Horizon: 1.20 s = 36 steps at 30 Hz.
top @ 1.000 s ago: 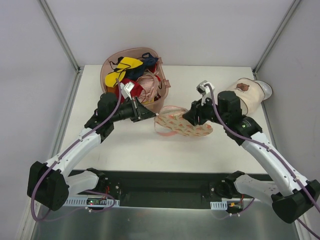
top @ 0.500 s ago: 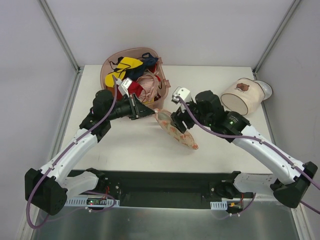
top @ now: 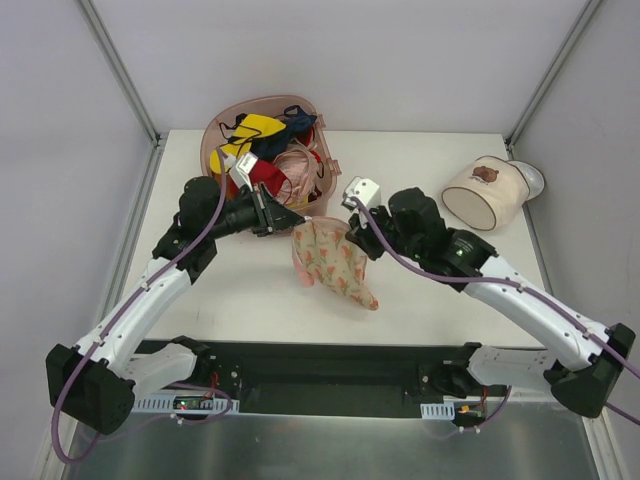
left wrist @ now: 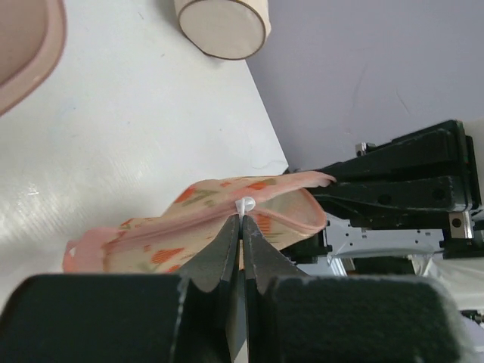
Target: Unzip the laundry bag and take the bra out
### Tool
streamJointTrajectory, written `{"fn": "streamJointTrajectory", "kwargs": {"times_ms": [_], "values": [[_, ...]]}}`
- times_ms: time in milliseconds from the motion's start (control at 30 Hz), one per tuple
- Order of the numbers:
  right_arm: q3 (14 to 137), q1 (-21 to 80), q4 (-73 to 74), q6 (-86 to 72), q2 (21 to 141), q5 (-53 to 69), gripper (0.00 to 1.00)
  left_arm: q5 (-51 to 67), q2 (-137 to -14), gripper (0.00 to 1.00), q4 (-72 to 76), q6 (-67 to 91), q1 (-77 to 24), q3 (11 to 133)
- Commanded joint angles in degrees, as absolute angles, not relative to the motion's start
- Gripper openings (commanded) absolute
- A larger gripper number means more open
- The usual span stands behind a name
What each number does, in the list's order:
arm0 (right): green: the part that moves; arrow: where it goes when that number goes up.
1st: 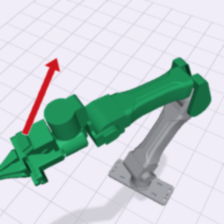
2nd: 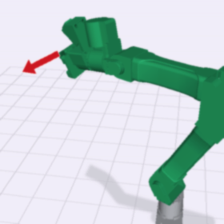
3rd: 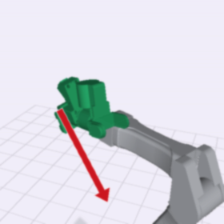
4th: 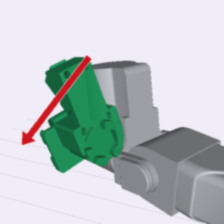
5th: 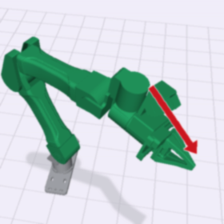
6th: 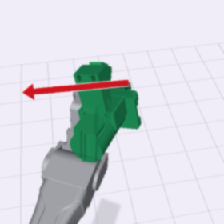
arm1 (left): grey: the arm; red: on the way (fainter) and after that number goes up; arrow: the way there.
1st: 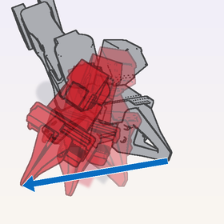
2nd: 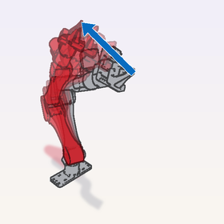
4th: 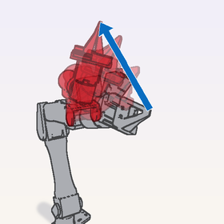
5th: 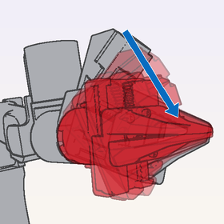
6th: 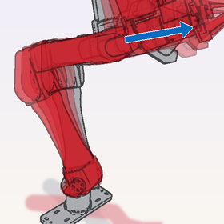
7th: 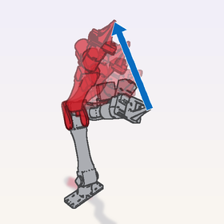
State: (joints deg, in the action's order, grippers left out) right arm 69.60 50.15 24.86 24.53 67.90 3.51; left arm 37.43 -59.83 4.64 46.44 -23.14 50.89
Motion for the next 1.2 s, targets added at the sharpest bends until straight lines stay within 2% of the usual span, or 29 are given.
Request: {"fn": "streamJointTrajectory", "kwargs": {"times_ms": [0, 167, 433, 467, 500, 567, 733, 800, 967, 1167], "values": [[64.6, 48.3, 13.2, 22.0, 58.3, 3.7, 0.01, 35.9, -58.4, 0.0, 2.4, 44.5, -18.9, 52.4], [55.1, 42.5, 2.2, 17.7, 48.5, 11.3, 0.01, 36.4, -58.9, 0.0, 2.4, 44.1, -14.2, 50.2], [47.8, 39.1, 1.5, 15.0, 49.7, 11.3, 0.01, 41.4, -62.0, 0.0, 4.8, 45.8, -12.4, 49.3], [47.6, 39.0, 2.3, 14.5, 50.4, 11.3, 0.06, 41.5, -61.4, 0.0, 4.8, 45.7, -12.4, 49.7], [49.0, 39.0, 3.5, 14.2, 51.1, 11.9, 0.18, 41.5, -60.9, 0.0, 4.8, 45.6, -12.4, 50.1], [52.4, 38.9, 9.4, 15.4, 54.2, 12.8, 0.52, 42.0, -59.9, 0.0, 4.8, 45.9, -12.4, 51.1], [61.9, 38.9, 15.3, 20.4, 56.6, 16.2, 0.66, 43.3, -59.3, 0.0, 4.9, 47.6, -12.8, 52.1], [63.6, 39.0, 15.6, 22.0, 56.7, 20.0, 0.94, 43.1, -59.2, 0.0, 5.2, 47.6, -13.4, 52.0], [70.0, 39.7, 16.3, 23.5, 59.7, 22.9, 0.96, 43.1, -58.7, 0.0, 5.4, 47.4, -14.8, 52.8], [76.1, 42.4, 16.9, 24.4, 67.2, 21.0, 0.97, 43.2, -58.7, 0.0, 5.4, 47.1, -15.2, 53.9]]}}
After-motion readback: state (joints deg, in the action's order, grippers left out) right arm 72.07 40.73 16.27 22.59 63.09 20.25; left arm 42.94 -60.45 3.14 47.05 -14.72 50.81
